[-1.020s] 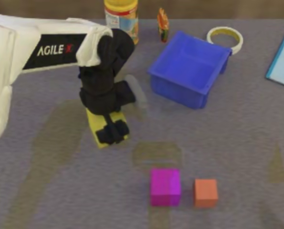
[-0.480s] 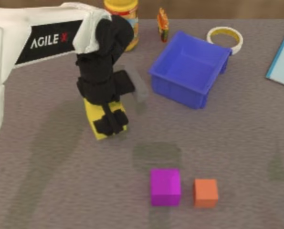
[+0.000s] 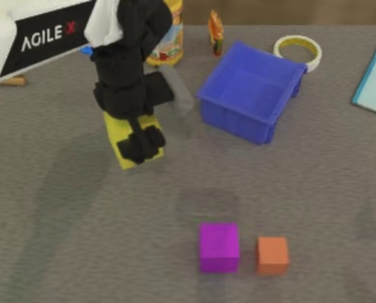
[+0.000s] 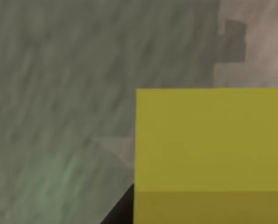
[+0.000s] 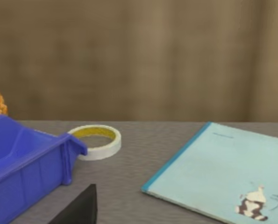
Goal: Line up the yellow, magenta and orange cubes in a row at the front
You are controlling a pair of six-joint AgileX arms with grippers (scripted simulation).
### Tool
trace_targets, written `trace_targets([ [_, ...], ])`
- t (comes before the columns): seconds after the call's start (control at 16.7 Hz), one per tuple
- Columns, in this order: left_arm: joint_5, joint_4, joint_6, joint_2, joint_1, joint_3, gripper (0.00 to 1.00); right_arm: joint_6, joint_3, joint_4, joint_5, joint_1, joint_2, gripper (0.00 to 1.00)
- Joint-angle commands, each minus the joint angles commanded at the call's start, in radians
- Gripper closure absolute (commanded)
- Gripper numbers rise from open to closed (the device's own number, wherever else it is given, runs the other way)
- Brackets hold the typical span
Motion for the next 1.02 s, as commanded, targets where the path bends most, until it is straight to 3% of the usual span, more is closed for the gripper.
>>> trace_targets([
  [0.24,0.001,0.016,0.022,-0.068,-0.027,-0.072,1.0,0.0,0.0,0.0,0.0,0.0,0.0,0.0],
  [0.78,-0.003,0.091,0.164,-0.448,-0.198,-0.542,1.0,0.0,0.0,0.0,0.0,0.0,0.0,0.0],
  [1.02,-0.004,0.099,0.183,-0.492,-0.221,-0.589,1.0,0.0,0.0,0.0,0.0,0.0,0.0,0.0],
])
